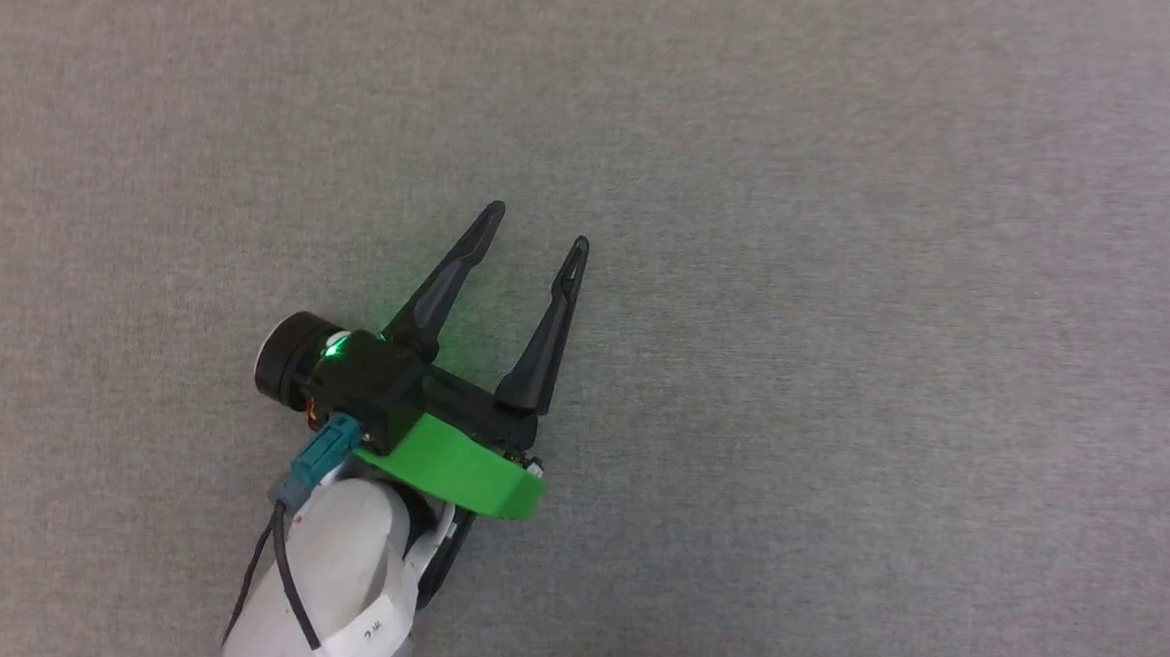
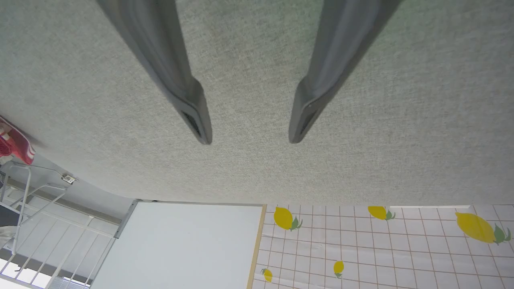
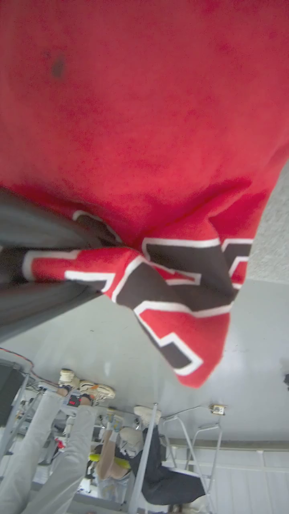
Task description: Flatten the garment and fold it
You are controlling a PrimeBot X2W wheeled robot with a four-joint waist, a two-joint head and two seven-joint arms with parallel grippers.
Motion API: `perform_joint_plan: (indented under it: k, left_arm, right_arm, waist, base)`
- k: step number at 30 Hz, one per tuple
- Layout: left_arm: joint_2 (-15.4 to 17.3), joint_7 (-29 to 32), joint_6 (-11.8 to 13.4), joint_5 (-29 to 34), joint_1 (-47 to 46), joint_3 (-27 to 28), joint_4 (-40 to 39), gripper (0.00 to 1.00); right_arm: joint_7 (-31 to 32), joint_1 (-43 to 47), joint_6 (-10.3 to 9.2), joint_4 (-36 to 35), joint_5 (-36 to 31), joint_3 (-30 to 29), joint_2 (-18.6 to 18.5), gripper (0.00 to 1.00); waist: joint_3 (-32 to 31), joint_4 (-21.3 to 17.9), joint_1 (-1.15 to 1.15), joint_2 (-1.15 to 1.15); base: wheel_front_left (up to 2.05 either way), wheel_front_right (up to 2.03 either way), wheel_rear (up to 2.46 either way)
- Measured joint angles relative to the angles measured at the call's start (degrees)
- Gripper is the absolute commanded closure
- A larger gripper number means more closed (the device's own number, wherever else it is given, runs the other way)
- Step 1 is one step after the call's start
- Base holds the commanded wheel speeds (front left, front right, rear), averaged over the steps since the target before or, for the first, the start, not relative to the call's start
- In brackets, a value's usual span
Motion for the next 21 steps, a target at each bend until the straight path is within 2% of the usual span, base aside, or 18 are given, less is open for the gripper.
perform_joint_plan:
  k: [1,7,12,19,21]
  left_arm:
    - [-0.01,0.00,0.00,0.00,-0.03,-0.02,0.10,0.00]
    - [-0.03,0.00,0.00,-0.09,0.07,0.92,0.81,0.00]
    - [-0.37,0.00,0.00,-0.12,1.66,3.69,1.19,0.00]
    - [-1.36,0.00,0.01,-0.57,8.31,10.39,1.22,0.00]
    - [-1.66,-0.01,0.01,-0.44,10.27,11.83,1.08,0.00]
  right_arm:
    - [-0.01,-0.25,0.00,1.04,-0.59,-1.04,0.48,0.00]
    - [-0.07,-2.82,0.00,2.16,-3.64,-2.91,1.93,0.00]
    - [-0.35,-6.09,-0.01,-0.88,-5.17,-3.23,3.12,0.00]
    - [-5.38,-11.79,-0.01,-10.28,-5.26,-2.32,9.62,0.00]
    - [-8.31,-12.19,-0.01,-13.19,-4.65,-3.36,12.79,0.00]
  waist:
    - [0.43,0.43,0.00,0.00]
    - [0.20,1.99,0.00,0.00]
    - [-2.45,2.17,0.00,0.00]
    - [-9.32,1.36,-0.01,0.00]
    - [-11.83,0.99,-0.01,0.00]
  base:
    - [0.00,0.00,0.00]
    - [0.00,0.00,0.00]
    - [0.00,0.00,0.00]
    - [0.00,0.00,0.00]
    - [0.00,0.00,0.00]
